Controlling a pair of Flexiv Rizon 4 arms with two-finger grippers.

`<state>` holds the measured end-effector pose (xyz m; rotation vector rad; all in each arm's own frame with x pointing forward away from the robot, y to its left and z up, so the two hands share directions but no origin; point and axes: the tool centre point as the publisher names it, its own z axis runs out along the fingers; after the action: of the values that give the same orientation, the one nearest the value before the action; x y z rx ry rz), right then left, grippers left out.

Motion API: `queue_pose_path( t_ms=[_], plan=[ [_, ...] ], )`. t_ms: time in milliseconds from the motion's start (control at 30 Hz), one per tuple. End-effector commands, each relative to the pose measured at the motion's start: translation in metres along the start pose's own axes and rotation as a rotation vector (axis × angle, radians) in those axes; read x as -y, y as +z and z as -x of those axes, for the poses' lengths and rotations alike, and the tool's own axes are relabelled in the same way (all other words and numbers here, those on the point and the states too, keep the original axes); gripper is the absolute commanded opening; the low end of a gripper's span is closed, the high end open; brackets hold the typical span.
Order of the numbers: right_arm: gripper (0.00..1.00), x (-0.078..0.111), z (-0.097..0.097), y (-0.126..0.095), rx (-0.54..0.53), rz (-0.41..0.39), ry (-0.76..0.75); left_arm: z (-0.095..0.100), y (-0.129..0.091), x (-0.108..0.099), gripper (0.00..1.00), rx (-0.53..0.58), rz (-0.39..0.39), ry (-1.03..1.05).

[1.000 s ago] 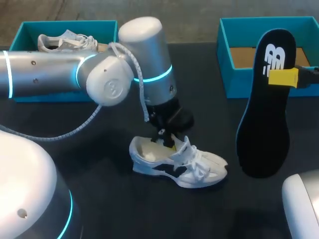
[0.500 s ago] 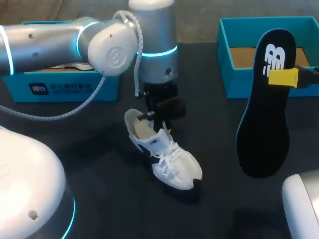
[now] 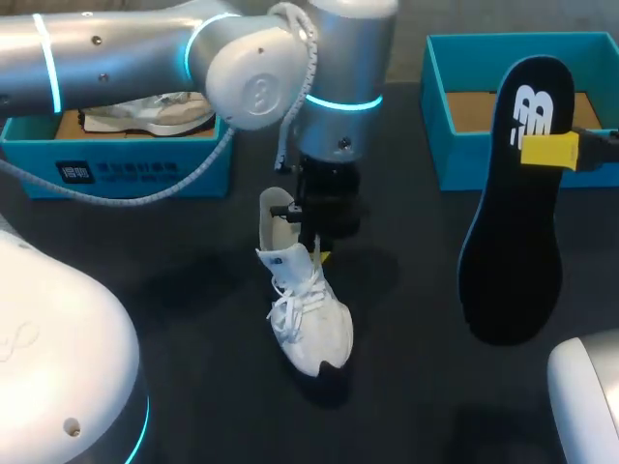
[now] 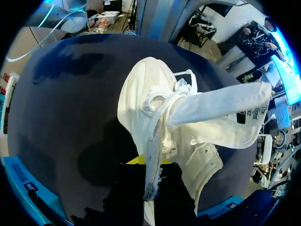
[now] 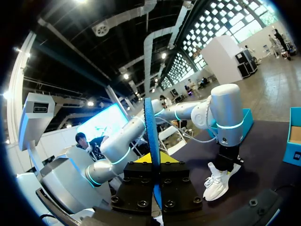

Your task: Take the shoe out of the shoebox, open the shoe tongue, remove and reinsert the insole, then place the shoe into the shoebox

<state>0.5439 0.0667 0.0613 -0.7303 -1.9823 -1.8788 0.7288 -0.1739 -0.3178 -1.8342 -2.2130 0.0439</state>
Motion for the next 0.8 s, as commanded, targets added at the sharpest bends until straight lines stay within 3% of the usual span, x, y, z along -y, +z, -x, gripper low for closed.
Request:
queue_pose_path(
  t_ms=[33, 800],
  plan=[
    [0.00, -0.003, 0.000, 0.001, 0.000, -0.006, 0.002, 0.003, 0.005, 0.008, 0.00, -0.022, 0.023, 0.016],
    [0.00, -0.003, 0.000, 0.001, 0.000, -0.006, 0.002, 0.006, 0.042, 0.056, 0.00, -0.077, 0.041, 0.195]
  ],
)
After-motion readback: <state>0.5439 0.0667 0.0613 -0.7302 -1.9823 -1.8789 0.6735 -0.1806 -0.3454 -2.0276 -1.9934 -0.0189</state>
